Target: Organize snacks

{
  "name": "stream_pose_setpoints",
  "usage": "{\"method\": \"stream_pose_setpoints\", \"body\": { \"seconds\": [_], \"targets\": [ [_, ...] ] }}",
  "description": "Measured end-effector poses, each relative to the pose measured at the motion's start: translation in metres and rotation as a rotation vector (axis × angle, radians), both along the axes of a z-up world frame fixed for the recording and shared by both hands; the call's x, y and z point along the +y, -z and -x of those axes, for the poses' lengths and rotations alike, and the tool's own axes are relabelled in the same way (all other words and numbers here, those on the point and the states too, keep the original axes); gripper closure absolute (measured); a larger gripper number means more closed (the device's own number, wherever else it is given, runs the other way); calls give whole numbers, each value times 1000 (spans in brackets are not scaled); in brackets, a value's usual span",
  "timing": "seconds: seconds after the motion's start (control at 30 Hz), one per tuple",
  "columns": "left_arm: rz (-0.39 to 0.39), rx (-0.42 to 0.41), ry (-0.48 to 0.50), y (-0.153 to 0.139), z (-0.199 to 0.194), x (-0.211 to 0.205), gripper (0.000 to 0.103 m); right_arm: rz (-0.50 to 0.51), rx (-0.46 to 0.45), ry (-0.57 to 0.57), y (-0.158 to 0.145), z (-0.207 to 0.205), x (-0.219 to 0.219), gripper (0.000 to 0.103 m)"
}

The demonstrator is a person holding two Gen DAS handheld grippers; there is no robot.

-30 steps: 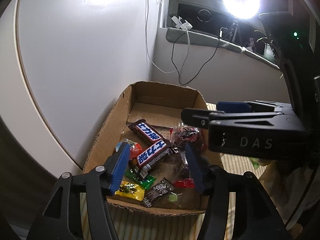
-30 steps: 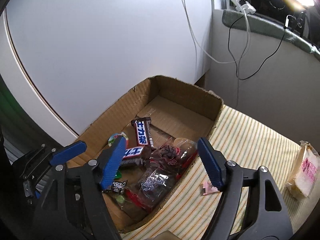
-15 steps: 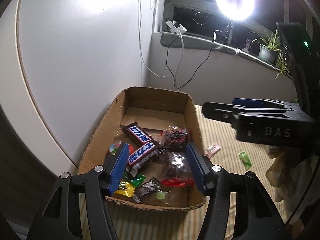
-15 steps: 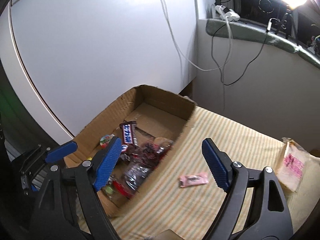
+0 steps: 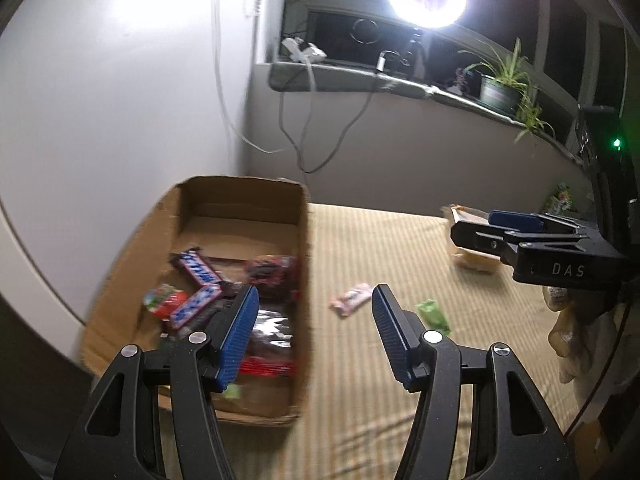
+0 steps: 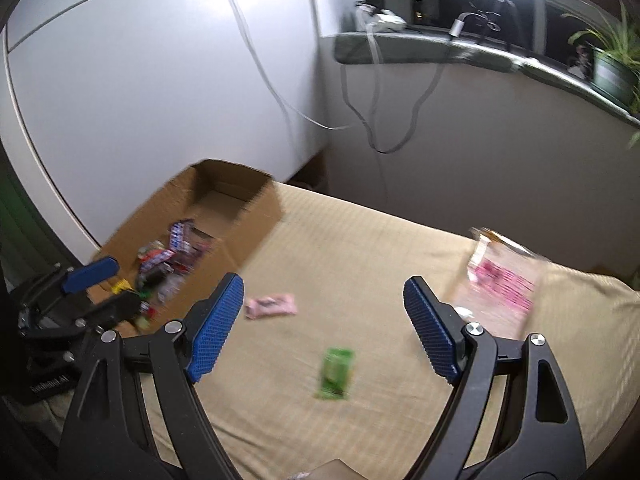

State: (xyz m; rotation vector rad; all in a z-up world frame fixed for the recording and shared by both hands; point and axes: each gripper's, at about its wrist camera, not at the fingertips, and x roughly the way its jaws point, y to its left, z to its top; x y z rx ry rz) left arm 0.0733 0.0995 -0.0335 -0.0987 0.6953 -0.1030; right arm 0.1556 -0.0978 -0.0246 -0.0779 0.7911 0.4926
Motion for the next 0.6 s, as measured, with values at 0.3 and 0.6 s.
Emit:
{"method": "stream_pose_setpoints", "body": {
  "seconds": [0.3, 0.6],
  "targets": [
    [-8, 50, 74, 16, -13, -41, 45, 6, 69, 24, 30, 5, -48, 18],
    [-12, 116, 113, 32, -42, -64, 61, 15, 152, -66, 65, 8, -35, 48]
  ]
}}
